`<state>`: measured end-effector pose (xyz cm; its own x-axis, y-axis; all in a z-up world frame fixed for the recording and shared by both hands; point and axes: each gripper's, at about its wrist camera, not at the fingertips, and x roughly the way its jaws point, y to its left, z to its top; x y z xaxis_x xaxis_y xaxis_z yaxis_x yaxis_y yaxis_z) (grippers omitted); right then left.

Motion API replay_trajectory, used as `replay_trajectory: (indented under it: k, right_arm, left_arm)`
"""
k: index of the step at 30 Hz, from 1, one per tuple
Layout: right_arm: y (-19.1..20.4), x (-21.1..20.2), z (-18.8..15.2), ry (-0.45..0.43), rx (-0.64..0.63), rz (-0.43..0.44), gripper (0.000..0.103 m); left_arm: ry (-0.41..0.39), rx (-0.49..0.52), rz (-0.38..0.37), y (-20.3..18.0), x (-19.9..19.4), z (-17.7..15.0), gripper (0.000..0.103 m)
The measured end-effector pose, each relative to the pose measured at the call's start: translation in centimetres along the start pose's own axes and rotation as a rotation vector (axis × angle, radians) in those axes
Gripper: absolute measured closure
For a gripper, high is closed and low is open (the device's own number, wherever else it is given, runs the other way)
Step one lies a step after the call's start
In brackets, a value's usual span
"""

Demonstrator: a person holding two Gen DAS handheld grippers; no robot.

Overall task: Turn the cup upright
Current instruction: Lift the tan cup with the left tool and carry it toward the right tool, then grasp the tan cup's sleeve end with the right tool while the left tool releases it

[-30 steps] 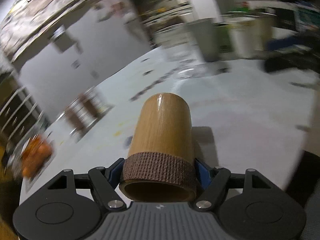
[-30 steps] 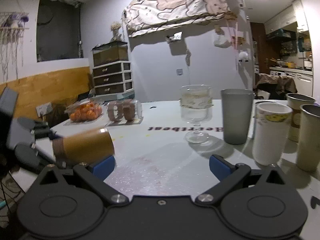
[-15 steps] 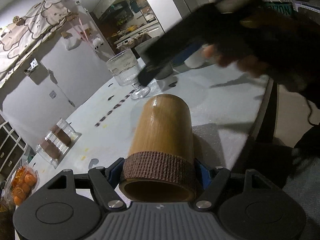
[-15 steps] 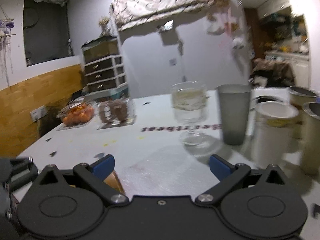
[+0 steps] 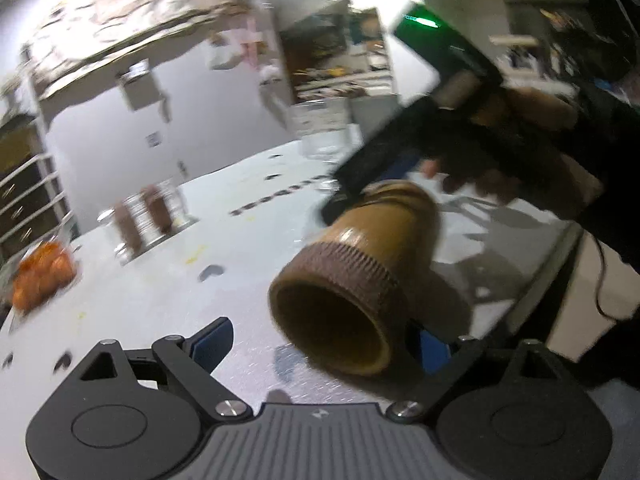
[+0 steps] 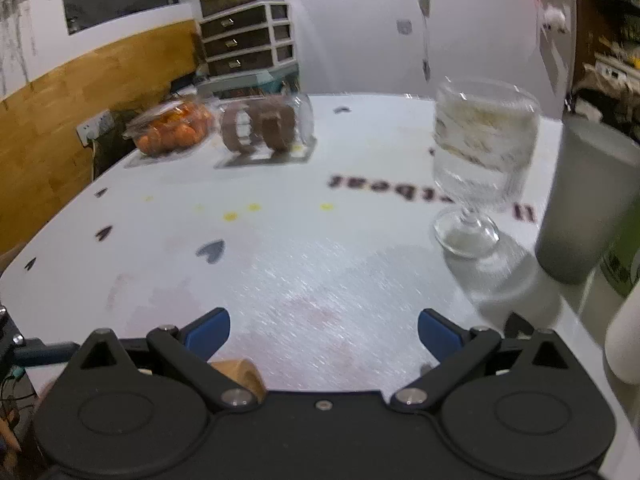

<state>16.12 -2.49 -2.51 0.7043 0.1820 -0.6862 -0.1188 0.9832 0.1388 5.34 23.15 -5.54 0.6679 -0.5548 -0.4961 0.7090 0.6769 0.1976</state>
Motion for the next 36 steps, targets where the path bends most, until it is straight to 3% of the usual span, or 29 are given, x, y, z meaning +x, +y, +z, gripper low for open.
replay_trajectory:
  k: [4,9,21,25,28,31,36]
  right_arm:
    - [-1.9,-0.8,-0.9,0.007,0.043,-0.014,0.002]
    - [-3.0,-3.0,-3.1,0.000,0.094,0.029,0.002]
    - [-1.8,-5.8,-7.2,-0.006,0.108,0.058,0.005]
    - [-2.9,-6.8,-6.1,-0.039,0.169,0.060,0.005]
    - [-3.6,-7.1,-4.0,-0.036,0.249,0.130,0.005]
    - [-3.7,-5.9,-1.6,0.026,0.317,0.231,0.005]
    - [-2.2,-1.5,1.0,0.211,0.395,0.320,0.005]
  left_arm:
    - [-0.021,-0.132,0.034,1.7,0.0,-0.4,0.009]
    - [-0.041,-0.276,0.072,3.3,0.7,-0.4,0.010]
    - [-0.055,-0.434,0.064,4.7,2.0,-0.2,0.011]
    - [-0.077,-0.455,0.060,4.4,1.3,-0.2,0.011]
    - [-0.085,-0.471,0.056,4.2,0.9,-0.2,0.011]
    - [-0.090,-0.479,0.055,4.0,0.7,-0.3,0.011]
    - [-0.096,-0.495,0.043,3.9,0.6,-0.5,0.011]
